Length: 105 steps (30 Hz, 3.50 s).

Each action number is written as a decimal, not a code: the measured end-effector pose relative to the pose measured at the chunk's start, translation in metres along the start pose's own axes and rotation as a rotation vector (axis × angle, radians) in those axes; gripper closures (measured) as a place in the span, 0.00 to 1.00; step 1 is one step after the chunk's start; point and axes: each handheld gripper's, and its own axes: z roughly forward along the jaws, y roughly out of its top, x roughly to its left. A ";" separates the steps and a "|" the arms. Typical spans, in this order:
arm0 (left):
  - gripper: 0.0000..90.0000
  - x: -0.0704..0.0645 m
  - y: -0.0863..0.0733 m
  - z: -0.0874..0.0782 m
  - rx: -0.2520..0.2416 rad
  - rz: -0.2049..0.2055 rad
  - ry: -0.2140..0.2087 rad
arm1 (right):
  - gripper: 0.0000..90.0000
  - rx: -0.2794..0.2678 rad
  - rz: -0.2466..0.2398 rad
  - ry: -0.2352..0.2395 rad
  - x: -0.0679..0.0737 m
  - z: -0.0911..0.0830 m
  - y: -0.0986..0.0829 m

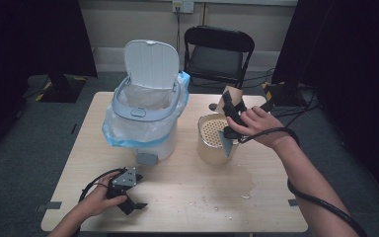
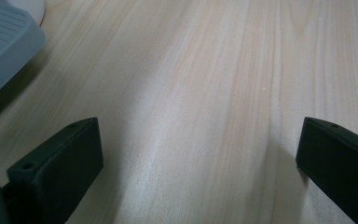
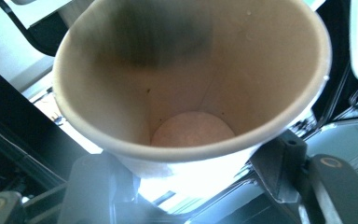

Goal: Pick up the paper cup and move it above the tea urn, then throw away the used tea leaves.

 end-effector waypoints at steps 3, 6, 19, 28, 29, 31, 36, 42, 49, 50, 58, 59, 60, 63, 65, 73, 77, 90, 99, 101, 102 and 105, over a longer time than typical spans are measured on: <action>0.00 0.000 0.000 0.000 0.000 0.000 0.000 | 0.45 0.004 0.015 -0.006 -0.001 0.000 0.001; 0.00 0.000 0.000 0.000 0.000 0.000 0.000 | 0.45 0.004 0.016 0.011 0.000 0.001 0.000; 0.00 0.000 0.000 0.000 0.000 0.000 0.000 | 0.45 0.012 0.448 0.190 0.002 0.010 -0.028; 0.00 0.000 0.000 0.000 0.000 0.001 0.001 | 0.45 -0.048 0.718 0.339 0.001 0.015 -0.032; 0.00 0.000 0.000 0.000 0.000 0.001 0.001 | 0.45 -0.058 0.739 0.357 0.001 0.015 -0.032; 0.00 0.000 0.000 0.000 0.000 0.001 0.001 | 0.45 -0.075 0.825 0.408 0.001 0.017 -0.033; 0.00 0.000 0.000 0.000 -0.001 0.000 0.001 | 0.45 -0.133 1.046 0.526 0.000 0.024 -0.044; 0.00 0.000 0.000 0.000 -0.001 0.000 0.002 | 0.45 -0.177 1.235 0.571 -0.001 0.031 -0.056; 0.00 0.000 0.000 0.000 -0.003 0.000 0.000 | 0.44 -0.260 1.381 0.639 -0.010 0.035 -0.060; 0.00 0.000 0.000 0.000 -0.003 0.000 -0.001 | 0.44 -0.266 1.383 0.642 -0.012 0.036 -0.060; 0.00 0.000 0.000 0.000 -0.003 0.000 -0.001 | 0.44 -0.325 1.427 0.728 -0.021 0.043 -0.062; 0.00 0.000 0.000 0.000 -0.003 0.000 0.000 | 0.44 -0.327 1.439 0.735 -0.022 0.044 -0.063; 0.00 0.000 0.000 0.000 -0.003 0.001 -0.001 | 0.44 -0.333 1.452 0.739 -0.021 0.044 -0.064; 0.00 0.000 0.000 0.000 -0.002 0.001 -0.001 | 0.44 -0.364 1.525 0.759 -0.022 0.046 -0.070; 0.00 0.000 0.000 0.000 -0.003 0.001 0.000 | 0.44 -0.369 1.554 0.784 -0.024 0.048 -0.074; 0.00 0.000 0.000 0.000 -0.001 0.002 -0.001 | 0.44 -0.411 1.659 0.829 -0.038 0.057 -0.084; 0.00 0.000 0.000 0.000 -0.001 0.001 -0.001 | 0.44 -0.432 1.665 0.852 -0.045 0.061 -0.084; 0.00 0.000 0.000 0.000 -0.001 0.001 -0.001 | 0.44 -0.505 1.763 0.914 -0.056 0.071 -0.085; 0.00 0.000 0.000 0.000 -0.001 0.001 -0.001 | 0.44 -0.524 1.792 0.932 -0.059 0.074 -0.086; 0.00 0.000 0.000 0.000 -0.001 0.001 0.000 | 0.44 -0.535 1.806 0.936 -0.060 0.074 -0.087; 0.00 0.000 0.000 0.000 -0.001 0.001 0.000 | 0.44 -0.538 1.806 0.927 -0.062 0.075 -0.087; 0.00 0.000 0.000 0.000 -0.001 0.001 0.000 | 0.44 -0.547 1.811 0.929 -0.065 0.076 -0.088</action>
